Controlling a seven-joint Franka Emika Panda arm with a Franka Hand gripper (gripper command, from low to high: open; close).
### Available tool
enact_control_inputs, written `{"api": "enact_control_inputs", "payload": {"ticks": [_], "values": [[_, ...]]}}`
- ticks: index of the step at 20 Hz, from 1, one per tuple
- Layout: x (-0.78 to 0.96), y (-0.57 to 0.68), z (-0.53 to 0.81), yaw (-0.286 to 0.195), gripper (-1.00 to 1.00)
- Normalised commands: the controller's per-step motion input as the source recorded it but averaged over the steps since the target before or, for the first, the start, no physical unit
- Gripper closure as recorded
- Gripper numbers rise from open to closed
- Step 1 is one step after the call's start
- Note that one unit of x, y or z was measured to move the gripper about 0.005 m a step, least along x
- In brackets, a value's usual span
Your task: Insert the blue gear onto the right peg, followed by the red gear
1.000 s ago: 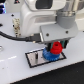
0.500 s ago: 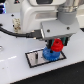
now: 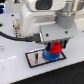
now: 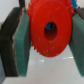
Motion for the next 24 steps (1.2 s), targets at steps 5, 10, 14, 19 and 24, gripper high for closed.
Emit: {"api": "enact_control_inputs", "payload": {"ticks": [5,10,14,19,24], "values": [[-0.1,-0.14,0.12,0.0,1.0],[-0.01,-0.08,-0.02,0.0,1.0],[0.03,-0.05,-0.21,0.0,1.0],[0.01,-0.05,-0.35,0.0,1.0],[-0.07,-0.05,0.04,0.0,1.0]]}}
